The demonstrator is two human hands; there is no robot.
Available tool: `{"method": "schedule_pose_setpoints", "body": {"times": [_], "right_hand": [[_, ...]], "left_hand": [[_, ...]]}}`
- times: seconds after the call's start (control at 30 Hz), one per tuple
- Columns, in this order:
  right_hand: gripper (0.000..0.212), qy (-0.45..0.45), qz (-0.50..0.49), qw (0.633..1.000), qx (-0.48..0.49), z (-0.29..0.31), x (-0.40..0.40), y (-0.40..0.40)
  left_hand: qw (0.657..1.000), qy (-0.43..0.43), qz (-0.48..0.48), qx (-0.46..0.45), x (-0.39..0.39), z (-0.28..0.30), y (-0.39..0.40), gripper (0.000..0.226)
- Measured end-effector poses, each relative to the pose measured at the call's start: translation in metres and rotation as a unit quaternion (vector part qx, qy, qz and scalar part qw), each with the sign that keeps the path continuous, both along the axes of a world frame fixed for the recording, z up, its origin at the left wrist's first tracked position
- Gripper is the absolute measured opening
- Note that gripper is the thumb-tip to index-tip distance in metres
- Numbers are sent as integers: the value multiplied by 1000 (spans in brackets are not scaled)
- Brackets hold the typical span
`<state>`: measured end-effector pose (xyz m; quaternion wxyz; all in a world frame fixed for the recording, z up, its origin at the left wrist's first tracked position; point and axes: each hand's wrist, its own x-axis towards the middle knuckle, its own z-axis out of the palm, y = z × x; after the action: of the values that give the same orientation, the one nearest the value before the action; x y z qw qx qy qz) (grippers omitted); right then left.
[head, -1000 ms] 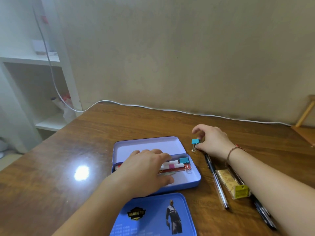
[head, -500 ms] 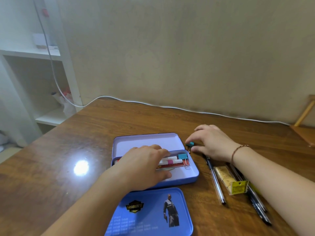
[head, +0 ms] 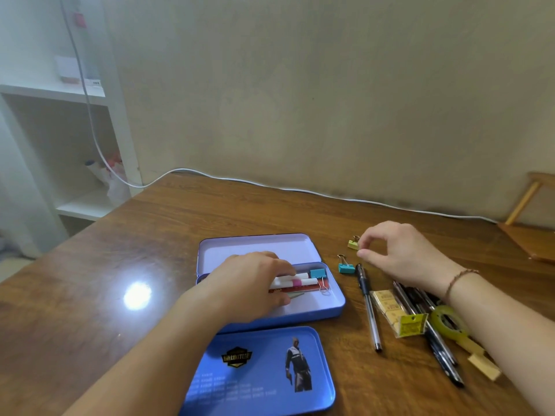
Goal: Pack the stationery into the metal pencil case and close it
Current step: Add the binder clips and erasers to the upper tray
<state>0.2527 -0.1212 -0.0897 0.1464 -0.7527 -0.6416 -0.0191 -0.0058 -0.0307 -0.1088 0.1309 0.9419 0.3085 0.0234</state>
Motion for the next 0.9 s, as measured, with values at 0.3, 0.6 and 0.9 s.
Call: {"method": "schedule_pose_setpoints", "body": {"times": [0.3,0.6,0.9], "right_hand": [[28,-111,-45,991,-58,-20,-16,9],[16,3,32,996,89,-15,-63,-32],[19,-25,67,997,40,-27,-80,-40]], "left_hand": [[1000,8,-7,2,1,4,-6,47],[994,47,-85,-55,-10,9,4,39],[995,60,-77,-38,-9,6,2,37]]}}
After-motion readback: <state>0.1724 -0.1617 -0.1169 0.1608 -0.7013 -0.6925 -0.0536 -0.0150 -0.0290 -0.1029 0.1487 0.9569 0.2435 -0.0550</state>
